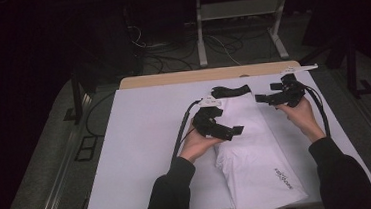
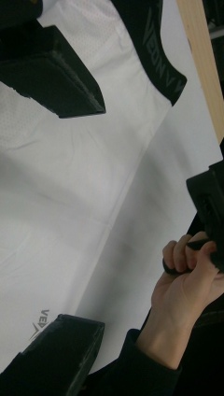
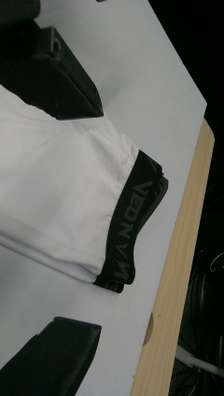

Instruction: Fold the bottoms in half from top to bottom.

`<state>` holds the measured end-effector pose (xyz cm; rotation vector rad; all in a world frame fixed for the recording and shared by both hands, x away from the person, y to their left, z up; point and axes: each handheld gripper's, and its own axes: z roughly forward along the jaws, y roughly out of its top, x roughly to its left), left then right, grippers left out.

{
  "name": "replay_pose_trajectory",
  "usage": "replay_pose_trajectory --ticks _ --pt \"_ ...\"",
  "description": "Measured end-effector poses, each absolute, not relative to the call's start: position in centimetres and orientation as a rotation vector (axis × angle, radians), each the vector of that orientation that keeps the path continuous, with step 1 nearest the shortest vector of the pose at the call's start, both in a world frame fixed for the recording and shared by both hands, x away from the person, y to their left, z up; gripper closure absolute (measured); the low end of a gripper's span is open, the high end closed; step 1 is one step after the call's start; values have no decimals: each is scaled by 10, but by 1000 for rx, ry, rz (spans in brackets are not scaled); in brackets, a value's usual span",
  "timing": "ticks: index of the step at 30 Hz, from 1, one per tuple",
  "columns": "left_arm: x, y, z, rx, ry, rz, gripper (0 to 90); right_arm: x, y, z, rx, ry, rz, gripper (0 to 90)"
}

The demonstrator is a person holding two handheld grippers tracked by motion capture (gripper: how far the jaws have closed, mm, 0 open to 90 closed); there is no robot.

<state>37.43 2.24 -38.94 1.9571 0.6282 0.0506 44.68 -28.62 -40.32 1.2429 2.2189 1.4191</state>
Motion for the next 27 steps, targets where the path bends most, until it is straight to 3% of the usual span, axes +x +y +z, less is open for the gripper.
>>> replay_pose_trajectory --ticks 27 --pt "422 47 -393 1943 713 53 0 433 -287 -403 1269 2219 1409 0"
